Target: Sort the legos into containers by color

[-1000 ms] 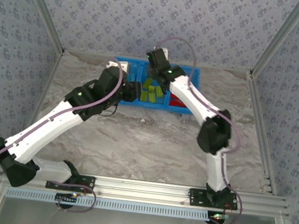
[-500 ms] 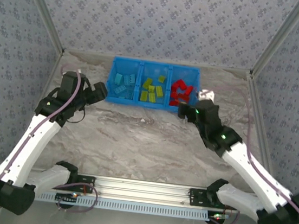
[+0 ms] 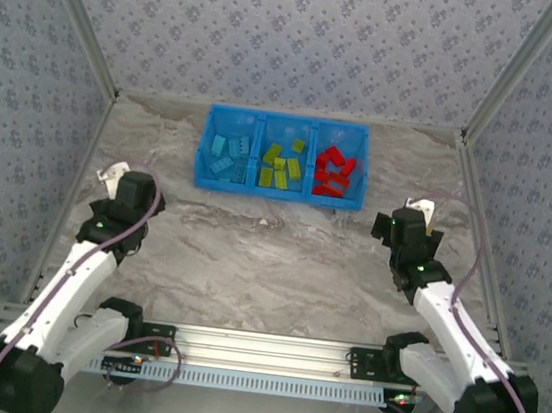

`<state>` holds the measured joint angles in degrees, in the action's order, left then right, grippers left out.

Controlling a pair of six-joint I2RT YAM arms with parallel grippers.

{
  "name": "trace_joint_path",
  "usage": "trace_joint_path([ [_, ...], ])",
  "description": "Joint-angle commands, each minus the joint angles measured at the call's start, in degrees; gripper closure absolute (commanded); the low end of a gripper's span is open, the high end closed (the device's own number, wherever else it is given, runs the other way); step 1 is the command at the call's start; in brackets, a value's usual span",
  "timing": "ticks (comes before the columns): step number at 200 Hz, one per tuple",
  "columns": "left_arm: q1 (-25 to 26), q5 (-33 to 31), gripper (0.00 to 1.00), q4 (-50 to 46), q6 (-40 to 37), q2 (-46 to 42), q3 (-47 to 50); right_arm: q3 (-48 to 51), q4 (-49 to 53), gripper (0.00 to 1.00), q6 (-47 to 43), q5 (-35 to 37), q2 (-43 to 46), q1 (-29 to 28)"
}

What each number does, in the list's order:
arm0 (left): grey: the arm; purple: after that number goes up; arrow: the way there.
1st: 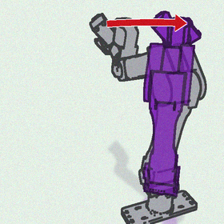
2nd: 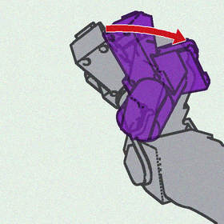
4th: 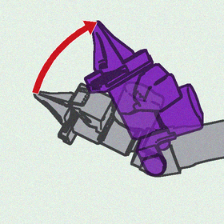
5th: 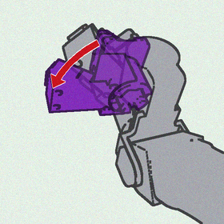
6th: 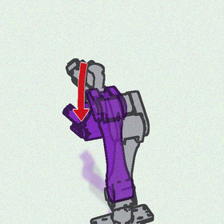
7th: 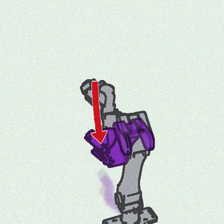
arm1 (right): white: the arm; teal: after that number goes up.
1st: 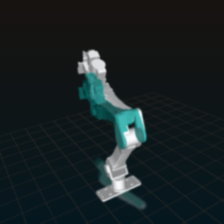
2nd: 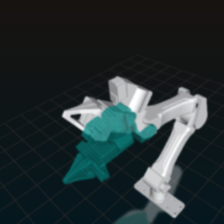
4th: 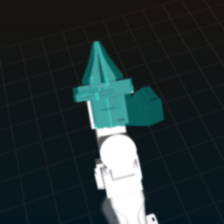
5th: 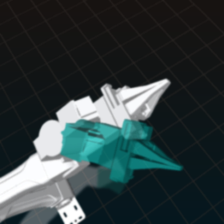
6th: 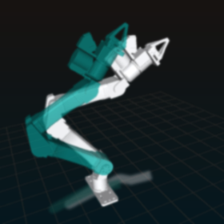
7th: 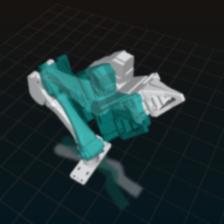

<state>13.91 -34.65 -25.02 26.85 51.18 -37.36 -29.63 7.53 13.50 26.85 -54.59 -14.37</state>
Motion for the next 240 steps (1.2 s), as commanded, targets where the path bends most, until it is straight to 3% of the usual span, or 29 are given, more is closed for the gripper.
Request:
trace_joint_path([
  [1,-0.52,0.46,0.02,19.13,-15.45,6.46,3.40,2.23,-16.96,0.00,-6.64,-4.02,-4.24,1.87],
  [19,-3.00,7.37,0.02,27.10,-19.32,14.36,4.30,1.79,-22.34,0.00,-8.77,-5.74,-10.55,3.02],
  [48,-7.19,12.36,0.02,41.59,-21.13,25.04,5.66,1.84,-34.11,0.00,-12.52,-8.79,-18.73,4.98],
  [64,-8.37,14.00,0.02,48.23,-22.09,30.18,4.95,-2.47,-28.78,0.00,-11.47,-12.00,-21.21,7.17],
  [83,-9.41,14.04,0.02,50.51,-25.27,35.88,2.29,-2.03,-34.97,0.00,-13.39,-14.34,-22.30,8.04],
  [106,-11.71,17.44,0.02,50.40,-23.69,38.23,0.85,-4.64,-27.99,0.00,-14.35,-13.13,-22.46,9.12],
  [128,-11.79,18.48,0.02,54.24,-24.22,36.83,3.86,1.10,-31.01,0.00,-13.93,-13.24,-20.76,10.86],
  [148,-11.75,18.32,0.02,67.21,-23.67,34.33,12.57,7.46,-40.80,0.00,-12.32,-18.60,-20.49,13.99],
  [165,-12.17,18.23,0.02,87.68,-23.78,37.76,20.99,7.80,-45.75,0.00,-14.43,-19.00,-21.88,14.14],
  [181,-12.06,19.13,0.02,79.14,-23.67,36.06,18.19,6.75,-47.12,0.00,-13.62,-21.96,-26.20,16.14],
  [199,-13.22,20.88,0.02,72.87,-22.90,36.34,14.92,10.19,-62.97,0.00,-13.05,-25.68,-34.50,17.53],
  [208,-13.81,21.11,0.02,75.96,-22.55,36.77,15.81,7.49,-51.22,0.00,-13.45,-25.82,-31.51,17.41],
  [217,-13.80,21.13,0.02,73.93,-22.27,36.28,15.35,7.39,-55.14,0.00,-14.61,-25.51,-33.11,16.49],
  [240,-13.81,21.15,0.02,75.15,-22.40,36.60,15.60,7.49,-53.63,0.00,-14.82,-24.50,-32.45,15.95],
])
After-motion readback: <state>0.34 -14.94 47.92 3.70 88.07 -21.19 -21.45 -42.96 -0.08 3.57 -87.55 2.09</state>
